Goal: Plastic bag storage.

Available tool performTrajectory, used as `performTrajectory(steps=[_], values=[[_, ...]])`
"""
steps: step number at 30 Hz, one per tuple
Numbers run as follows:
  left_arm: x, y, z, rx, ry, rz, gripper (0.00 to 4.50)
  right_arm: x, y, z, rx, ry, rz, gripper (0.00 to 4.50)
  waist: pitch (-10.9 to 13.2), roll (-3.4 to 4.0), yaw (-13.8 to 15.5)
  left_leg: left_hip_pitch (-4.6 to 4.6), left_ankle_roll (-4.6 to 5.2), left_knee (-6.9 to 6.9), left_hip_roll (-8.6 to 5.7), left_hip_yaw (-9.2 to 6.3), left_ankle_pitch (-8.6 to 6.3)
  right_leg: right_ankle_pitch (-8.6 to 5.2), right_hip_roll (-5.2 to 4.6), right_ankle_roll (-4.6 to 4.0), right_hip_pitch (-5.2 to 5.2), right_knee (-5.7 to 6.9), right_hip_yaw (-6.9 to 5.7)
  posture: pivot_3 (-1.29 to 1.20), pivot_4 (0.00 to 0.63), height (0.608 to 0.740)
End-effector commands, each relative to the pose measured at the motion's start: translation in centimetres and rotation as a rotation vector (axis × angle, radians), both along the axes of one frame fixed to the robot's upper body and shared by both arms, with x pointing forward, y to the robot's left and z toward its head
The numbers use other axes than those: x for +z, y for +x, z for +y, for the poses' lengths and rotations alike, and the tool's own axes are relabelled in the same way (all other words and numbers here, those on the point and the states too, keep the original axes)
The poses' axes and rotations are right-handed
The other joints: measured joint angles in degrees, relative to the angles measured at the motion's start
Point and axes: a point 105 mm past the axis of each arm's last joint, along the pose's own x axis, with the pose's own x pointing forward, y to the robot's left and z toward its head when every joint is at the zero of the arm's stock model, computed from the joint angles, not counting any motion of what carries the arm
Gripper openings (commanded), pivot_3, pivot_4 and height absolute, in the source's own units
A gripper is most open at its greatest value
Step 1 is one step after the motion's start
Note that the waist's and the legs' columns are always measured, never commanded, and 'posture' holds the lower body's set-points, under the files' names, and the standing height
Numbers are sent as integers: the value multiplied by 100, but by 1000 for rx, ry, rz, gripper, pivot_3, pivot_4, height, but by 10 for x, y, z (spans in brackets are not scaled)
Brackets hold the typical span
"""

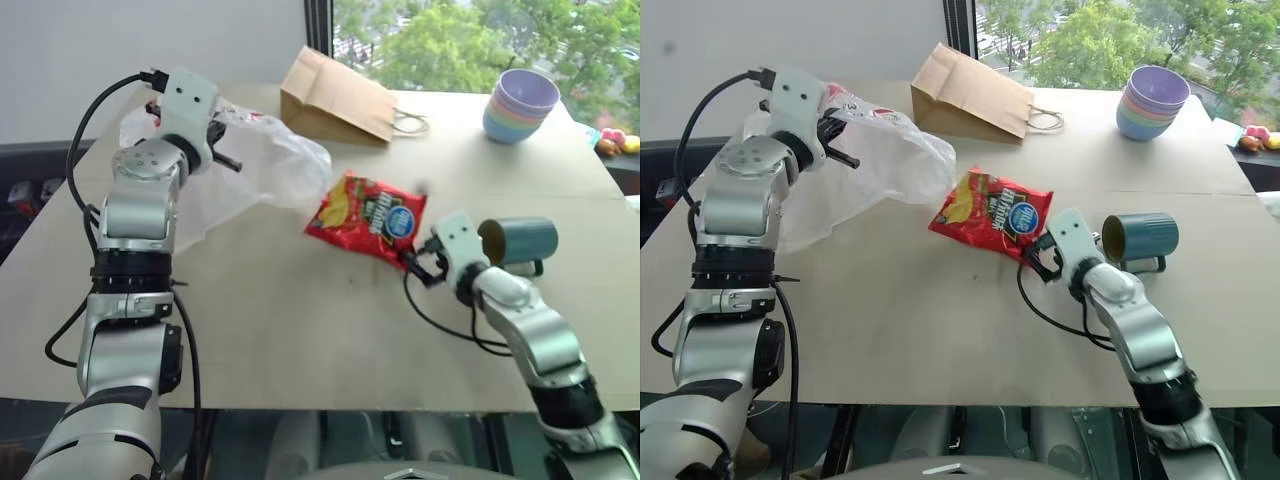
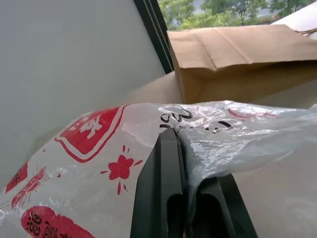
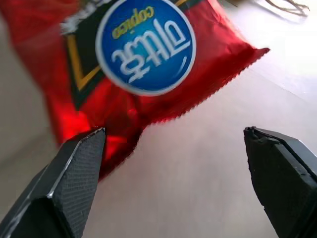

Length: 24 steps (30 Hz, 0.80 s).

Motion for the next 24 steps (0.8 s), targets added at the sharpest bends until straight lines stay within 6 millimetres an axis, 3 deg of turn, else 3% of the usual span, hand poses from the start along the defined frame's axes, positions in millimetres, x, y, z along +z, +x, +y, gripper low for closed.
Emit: performTrajectory(steps=[1, 6, 10, 19, 22, 23, 24], values=[[23, -12, 1, 22, -11, -46, 80, 9, 19, 10, -42, 165, 88, 4500, 1, 1, 0, -5, 0, -1, 0, -4, 0, 1, 0, -1, -2, -1, -3, 0, 150, 740], [22, -19, 1, 44, -41, -8, 80, 17, 31, 31, 13, 387, 212, 4500, 0, 0, 18, -24, 0, 0, -3, -10, 0, 2, -6, -1, -16, -2, -10, 0, 150, 740], [14, -23, 6, 84, -40, 39, 80, 36, 26, 54, 145, 570, 277, 4500, 0, 2, -2, -69, -1, 3, -5, -15, 1, 4, -7, -3, -62, 11, -13, 0, 150, 740], [3, -29, 0, 82, -68, 77, 80, 12, 49, 78, 148, 480, 285, 4500, 0, 2, -124, -75, -1, 3, -8, -13, 1, 5, -9, -3, -77, 23, -11, 0, 150, 740], [2, -31, 0, 86, -74, 85, 0, 6, 54, 81, 148, 457, 270, 3847, 0, 1, -147, -73, -2, 4, -8, -14, 1, 6, -9, -3, -77, 25, -11, 0, 150, 740], [2, -32, 0, 90, -69, 85, 0, 7, 54, 81, 159, 463, 257, 3188, 0, 2, -151, -72, -2, 3, -7, -15, 1, 6, -9, -3, -77, 27, -11, 0, 150, 740], [3, -33, 0, 94, -66, 85, 0, 10, 54, 81, 170, 476, 247, 2831, 0, 2, -153, -72, -2, 3, -7, -15, 1, 6, -9, -3, -77, 29, -11, 0, 150, 740]])
